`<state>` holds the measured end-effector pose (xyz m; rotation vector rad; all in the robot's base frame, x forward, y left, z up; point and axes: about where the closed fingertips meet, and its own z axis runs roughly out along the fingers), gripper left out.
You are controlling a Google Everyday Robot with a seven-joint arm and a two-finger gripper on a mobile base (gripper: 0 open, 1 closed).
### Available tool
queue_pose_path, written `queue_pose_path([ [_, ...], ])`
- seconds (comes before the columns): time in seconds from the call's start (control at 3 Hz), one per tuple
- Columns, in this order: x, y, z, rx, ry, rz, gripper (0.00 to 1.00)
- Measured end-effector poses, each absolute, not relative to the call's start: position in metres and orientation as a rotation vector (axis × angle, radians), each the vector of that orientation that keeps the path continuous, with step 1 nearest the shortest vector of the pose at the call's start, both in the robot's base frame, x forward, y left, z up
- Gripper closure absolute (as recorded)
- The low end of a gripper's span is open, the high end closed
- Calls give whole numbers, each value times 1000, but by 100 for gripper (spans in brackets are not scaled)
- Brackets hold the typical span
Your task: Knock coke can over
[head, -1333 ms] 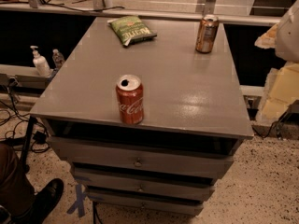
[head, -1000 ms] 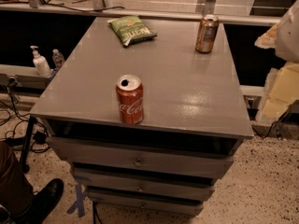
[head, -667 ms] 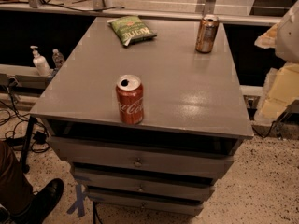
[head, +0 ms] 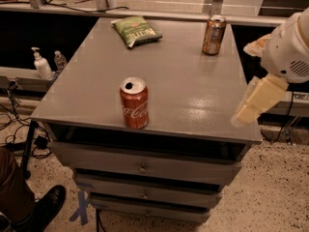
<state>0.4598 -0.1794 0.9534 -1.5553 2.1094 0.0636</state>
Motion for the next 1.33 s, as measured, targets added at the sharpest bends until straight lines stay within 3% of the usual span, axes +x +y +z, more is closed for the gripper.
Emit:
queue_pose_path([
  [1.0, 482, -101, 892, -1299, 1965, 487, 0],
  [1.33, 481, -94, 896, -1282, 1952, 516, 0],
])
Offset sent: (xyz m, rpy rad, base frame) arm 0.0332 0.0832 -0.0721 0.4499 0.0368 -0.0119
